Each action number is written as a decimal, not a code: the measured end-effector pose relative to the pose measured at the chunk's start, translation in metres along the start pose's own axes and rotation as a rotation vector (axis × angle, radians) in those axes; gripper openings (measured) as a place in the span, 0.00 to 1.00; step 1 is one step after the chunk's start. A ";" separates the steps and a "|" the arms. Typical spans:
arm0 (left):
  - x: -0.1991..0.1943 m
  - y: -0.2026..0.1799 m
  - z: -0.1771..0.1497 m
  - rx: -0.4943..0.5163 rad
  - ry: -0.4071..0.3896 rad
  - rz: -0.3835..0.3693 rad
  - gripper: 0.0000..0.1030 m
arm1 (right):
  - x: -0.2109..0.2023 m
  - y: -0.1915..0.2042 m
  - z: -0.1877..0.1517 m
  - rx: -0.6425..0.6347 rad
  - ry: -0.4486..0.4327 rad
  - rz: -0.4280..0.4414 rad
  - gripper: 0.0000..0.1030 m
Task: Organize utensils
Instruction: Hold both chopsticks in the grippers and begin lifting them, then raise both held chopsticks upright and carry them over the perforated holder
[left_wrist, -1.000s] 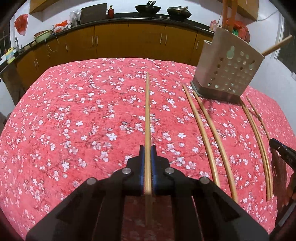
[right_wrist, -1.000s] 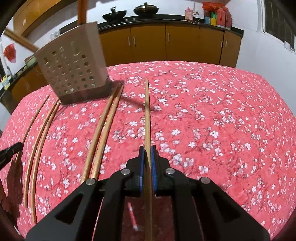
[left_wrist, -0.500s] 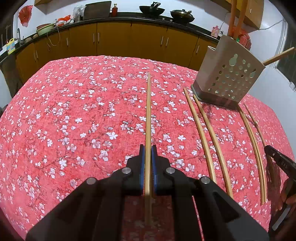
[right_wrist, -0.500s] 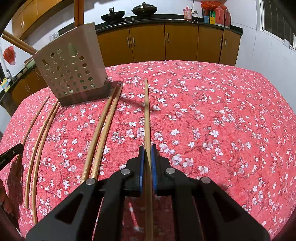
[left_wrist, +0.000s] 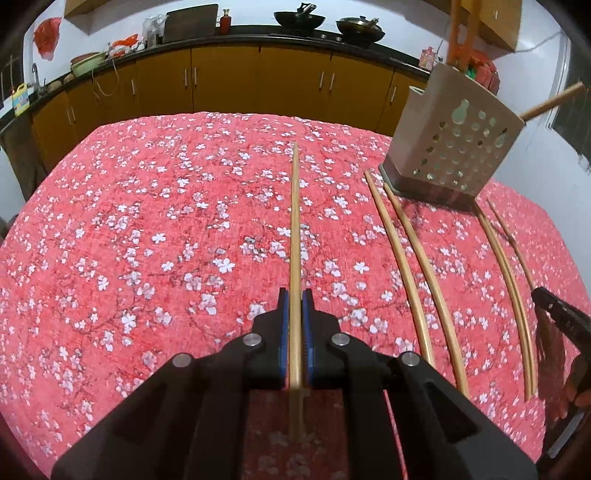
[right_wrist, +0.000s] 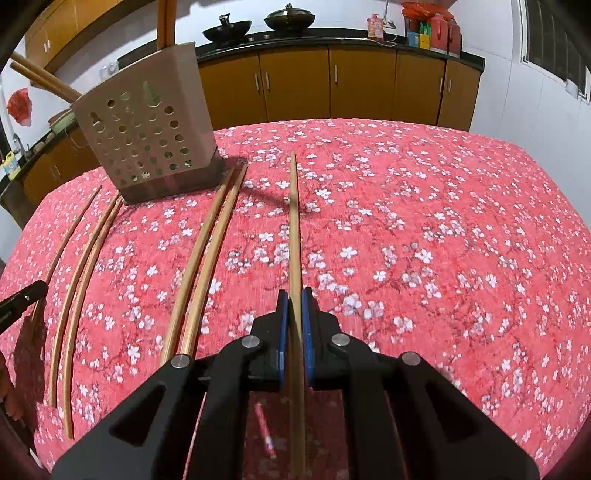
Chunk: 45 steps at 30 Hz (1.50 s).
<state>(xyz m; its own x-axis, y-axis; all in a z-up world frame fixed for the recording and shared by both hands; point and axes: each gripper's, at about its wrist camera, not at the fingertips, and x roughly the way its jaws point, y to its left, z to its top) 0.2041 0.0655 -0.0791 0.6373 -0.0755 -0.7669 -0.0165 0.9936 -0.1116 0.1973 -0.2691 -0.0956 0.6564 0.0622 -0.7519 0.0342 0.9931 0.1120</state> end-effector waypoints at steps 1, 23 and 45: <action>-0.001 0.000 -0.001 0.001 0.000 0.002 0.09 | 0.000 -0.001 0.000 0.003 0.000 0.003 0.08; -0.048 -0.005 0.033 0.019 -0.127 -0.016 0.07 | -0.068 -0.010 0.035 0.037 -0.192 0.043 0.08; -0.130 -0.013 0.075 -0.001 -0.376 -0.132 0.07 | -0.116 0.002 0.065 0.017 -0.387 0.083 0.08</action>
<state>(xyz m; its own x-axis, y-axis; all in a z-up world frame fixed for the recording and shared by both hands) 0.1792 0.0690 0.0698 0.8717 -0.1660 -0.4611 0.0834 0.9774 -0.1942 0.1704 -0.2806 0.0343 0.8927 0.0966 -0.4401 -0.0203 0.9844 0.1748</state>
